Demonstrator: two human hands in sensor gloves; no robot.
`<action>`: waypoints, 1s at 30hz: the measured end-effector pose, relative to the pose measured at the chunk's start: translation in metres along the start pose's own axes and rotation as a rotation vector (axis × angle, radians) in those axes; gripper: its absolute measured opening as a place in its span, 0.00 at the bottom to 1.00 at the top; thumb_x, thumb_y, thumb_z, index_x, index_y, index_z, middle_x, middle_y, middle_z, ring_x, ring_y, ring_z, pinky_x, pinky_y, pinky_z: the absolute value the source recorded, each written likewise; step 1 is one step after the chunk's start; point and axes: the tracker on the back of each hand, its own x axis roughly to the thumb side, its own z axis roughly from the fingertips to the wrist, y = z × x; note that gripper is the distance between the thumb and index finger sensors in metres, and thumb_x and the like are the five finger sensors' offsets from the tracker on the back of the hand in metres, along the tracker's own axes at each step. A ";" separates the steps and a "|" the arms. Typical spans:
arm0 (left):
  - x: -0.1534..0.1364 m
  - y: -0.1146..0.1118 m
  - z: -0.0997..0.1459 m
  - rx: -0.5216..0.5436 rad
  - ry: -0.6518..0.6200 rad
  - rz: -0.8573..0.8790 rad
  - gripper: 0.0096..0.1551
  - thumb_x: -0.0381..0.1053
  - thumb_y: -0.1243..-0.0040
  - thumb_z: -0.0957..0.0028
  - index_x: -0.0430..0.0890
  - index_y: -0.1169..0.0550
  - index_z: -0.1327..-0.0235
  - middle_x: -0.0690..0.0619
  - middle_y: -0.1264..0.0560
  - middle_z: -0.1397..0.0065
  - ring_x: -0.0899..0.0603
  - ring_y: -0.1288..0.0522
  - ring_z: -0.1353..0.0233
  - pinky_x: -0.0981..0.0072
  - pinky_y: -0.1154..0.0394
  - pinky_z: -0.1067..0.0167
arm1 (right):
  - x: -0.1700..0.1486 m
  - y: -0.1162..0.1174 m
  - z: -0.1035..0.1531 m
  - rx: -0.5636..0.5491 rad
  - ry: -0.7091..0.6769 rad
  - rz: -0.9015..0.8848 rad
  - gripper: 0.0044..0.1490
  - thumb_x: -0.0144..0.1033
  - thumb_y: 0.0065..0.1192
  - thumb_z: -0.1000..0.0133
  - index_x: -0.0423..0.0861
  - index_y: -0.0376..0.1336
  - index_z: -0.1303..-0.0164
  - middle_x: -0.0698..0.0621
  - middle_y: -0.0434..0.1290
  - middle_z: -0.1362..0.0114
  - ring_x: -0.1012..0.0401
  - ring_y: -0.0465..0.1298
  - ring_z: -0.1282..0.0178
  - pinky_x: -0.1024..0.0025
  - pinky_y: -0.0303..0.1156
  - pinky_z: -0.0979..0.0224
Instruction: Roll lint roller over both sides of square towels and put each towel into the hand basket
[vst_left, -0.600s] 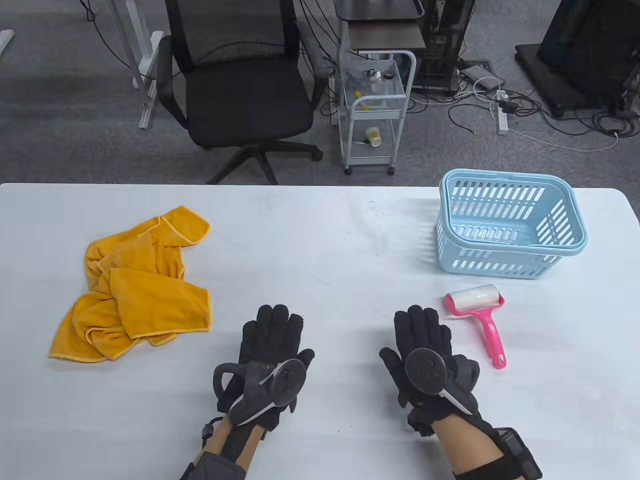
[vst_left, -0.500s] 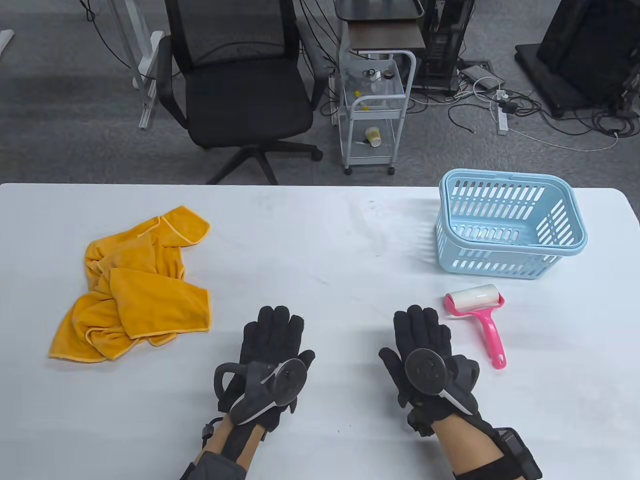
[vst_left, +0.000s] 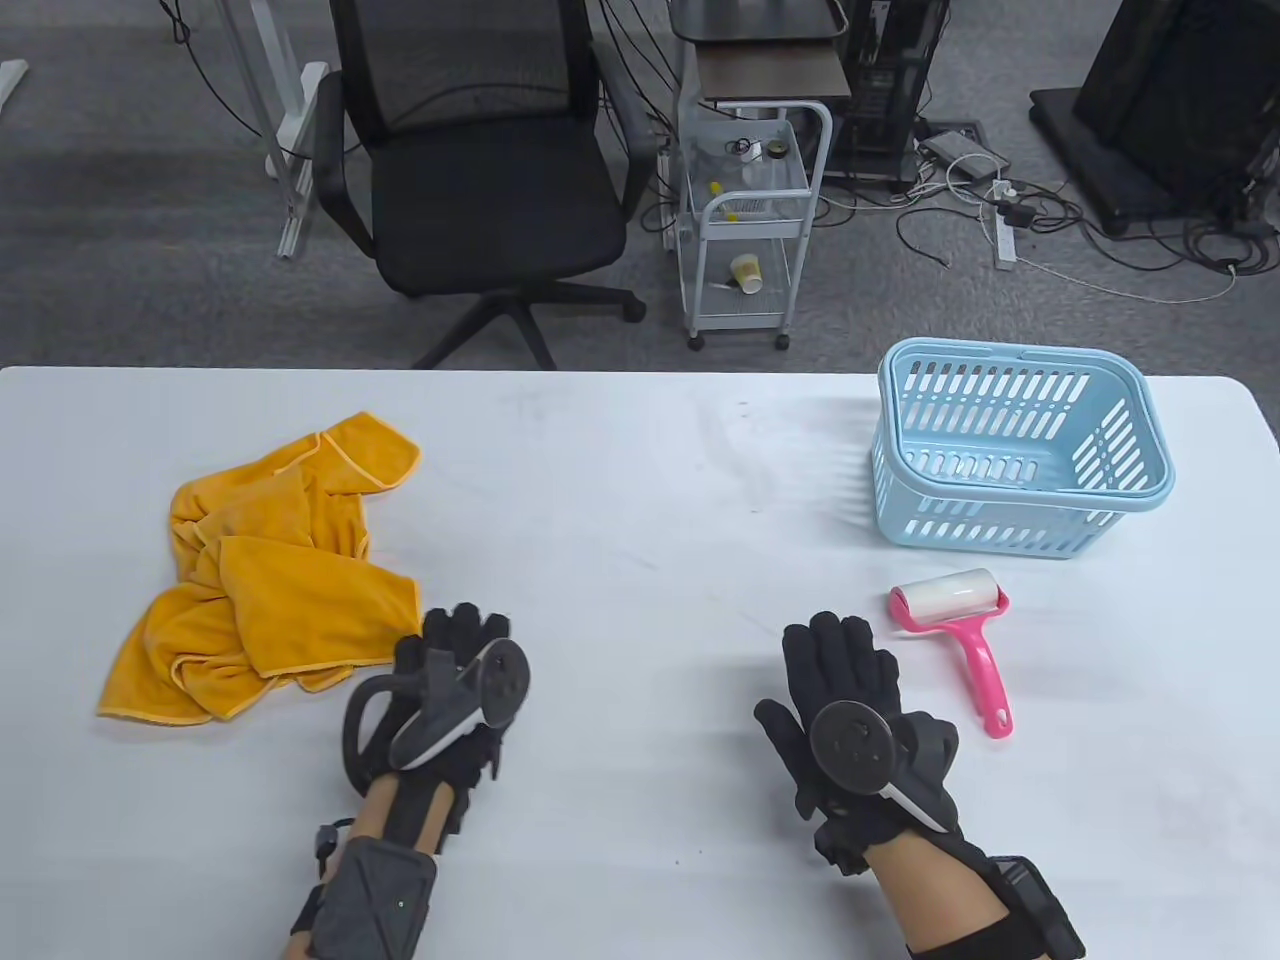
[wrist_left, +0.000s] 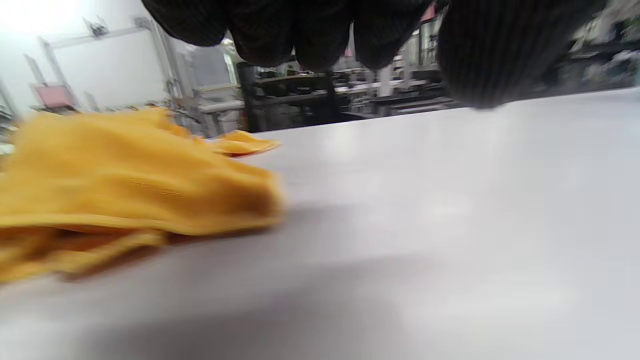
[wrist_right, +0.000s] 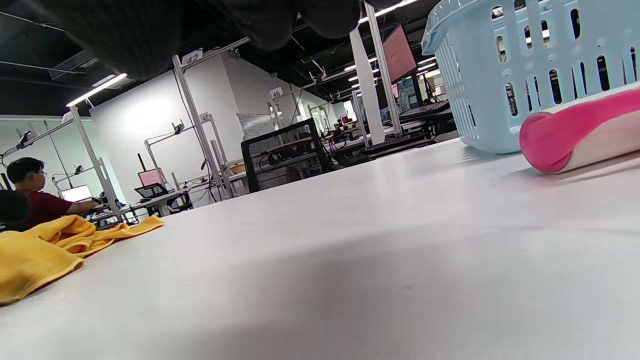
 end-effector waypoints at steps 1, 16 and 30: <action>-0.022 -0.003 -0.007 -0.034 0.049 -0.017 0.41 0.63 0.37 0.51 0.57 0.37 0.24 0.47 0.43 0.13 0.32 0.43 0.15 0.35 0.43 0.25 | 0.000 0.000 0.000 0.001 -0.001 -0.003 0.49 0.59 0.52 0.41 0.44 0.46 0.17 0.39 0.46 0.15 0.39 0.41 0.18 0.33 0.48 0.25; -0.136 -0.060 -0.048 -0.102 0.319 -0.010 0.28 0.53 0.38 0.46 0.65 0.33 0.33 0.57 0.39 0.16 0.41 0.33 0.17 0.43 0.34 0.23 | -0.001 -0.001 0.000 -0.003 0.009 0.004 0.50 0.60 0.53 0.42 0.44 0.47 0.17 0.39 0.46 0.15 0.39 0.41 0.18 0.33 0.49 0.26; -0.036 0.116 0.010 0.313 -0.105 0.361 0.18 0.60 0.35 0.49 0.57 0.16 0.50 0.55 0.19 0.32 0.38 0.21 0.29 0.34 0.33 0.28 | 0.007 -0.008 0.003 -0.012 -0.063 -0.052 0.52 0.63 0.54 0.43 0.46 0.46 0.16 0.39 0.45 0.15 0.38 0.41 0.17 0.32 0.49 0.25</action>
